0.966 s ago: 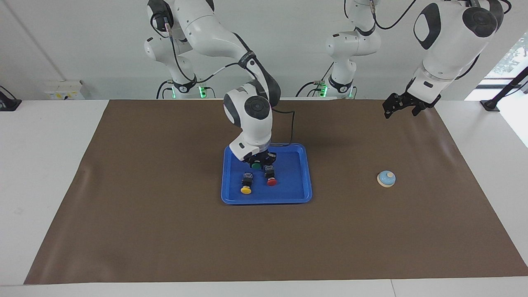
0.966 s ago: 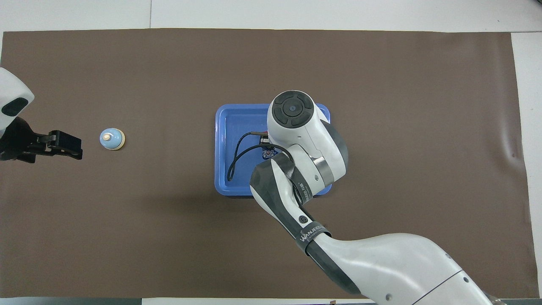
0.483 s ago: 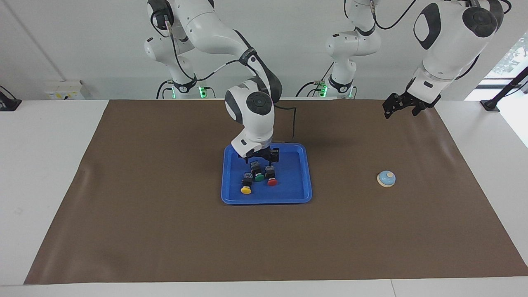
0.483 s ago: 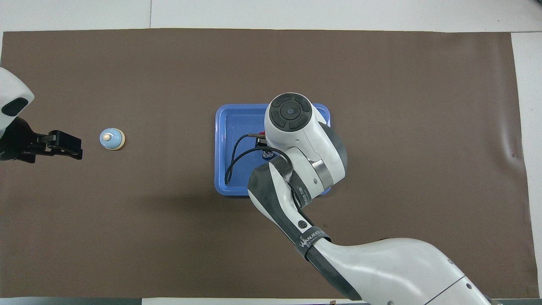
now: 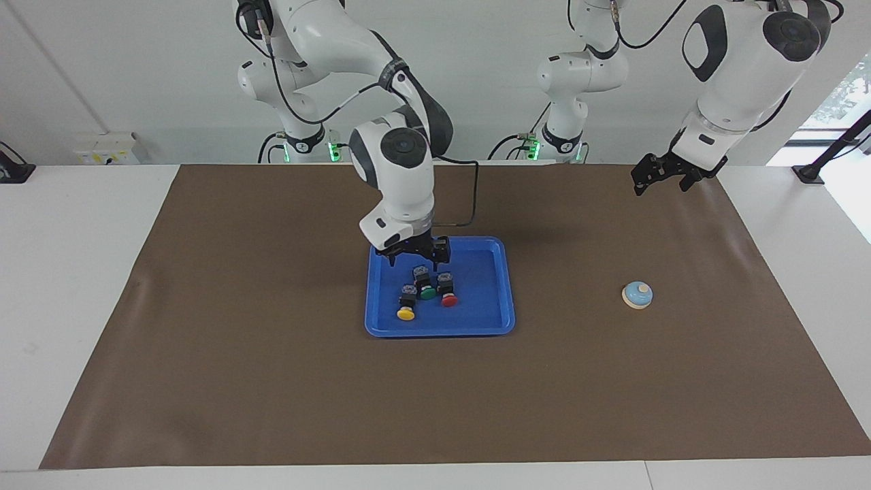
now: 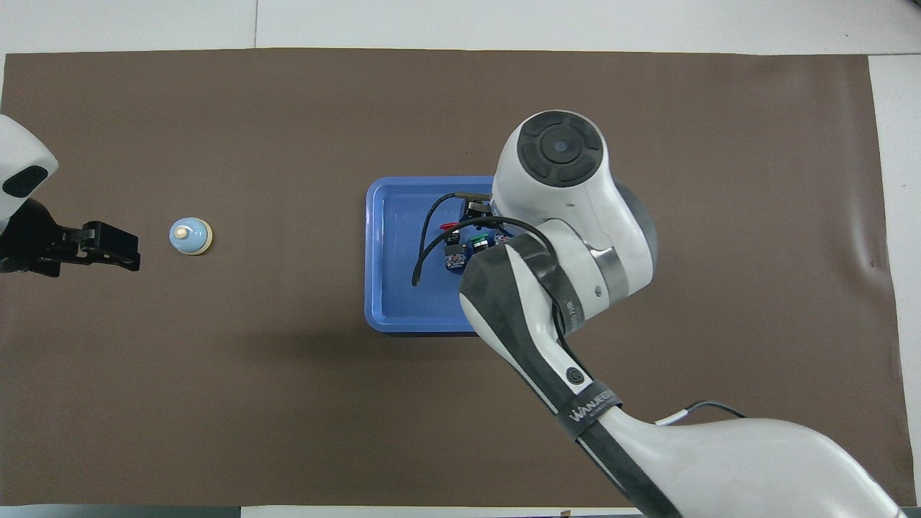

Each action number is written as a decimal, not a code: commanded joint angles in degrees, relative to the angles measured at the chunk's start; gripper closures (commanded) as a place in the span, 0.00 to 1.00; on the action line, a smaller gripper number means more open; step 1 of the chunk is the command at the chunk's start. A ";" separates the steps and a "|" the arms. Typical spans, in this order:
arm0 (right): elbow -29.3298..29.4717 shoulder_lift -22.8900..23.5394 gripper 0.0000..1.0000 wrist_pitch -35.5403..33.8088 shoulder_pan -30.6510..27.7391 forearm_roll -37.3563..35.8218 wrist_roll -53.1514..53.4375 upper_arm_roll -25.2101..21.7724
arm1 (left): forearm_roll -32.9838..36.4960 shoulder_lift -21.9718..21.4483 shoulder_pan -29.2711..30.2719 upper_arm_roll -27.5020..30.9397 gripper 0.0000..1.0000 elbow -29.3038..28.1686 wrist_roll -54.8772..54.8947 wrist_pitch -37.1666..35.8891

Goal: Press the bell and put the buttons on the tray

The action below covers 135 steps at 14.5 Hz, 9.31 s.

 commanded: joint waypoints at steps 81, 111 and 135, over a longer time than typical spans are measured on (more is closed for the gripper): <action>-1.62 -21.86 0.00 -24.20 -30.25 -3.69 -39.72 1.18 | 0.39 10.01 3.78 0.41 1.00 -9.11 -2.55 27.12; -1.62 -21.95 0.00 -24.20 -30.25 -3.69 -39.63 1.18 | 0.56 0.54 3.35 -0.20 0.00 -2.70 -2.20 -0.17; -1.62 -21.86 0.00 -24.20 -30.25 -3.69 -39.72 1.18 | -1.64 2.29 -6.76 7.36 0.00 1.07 -1.93 -1.50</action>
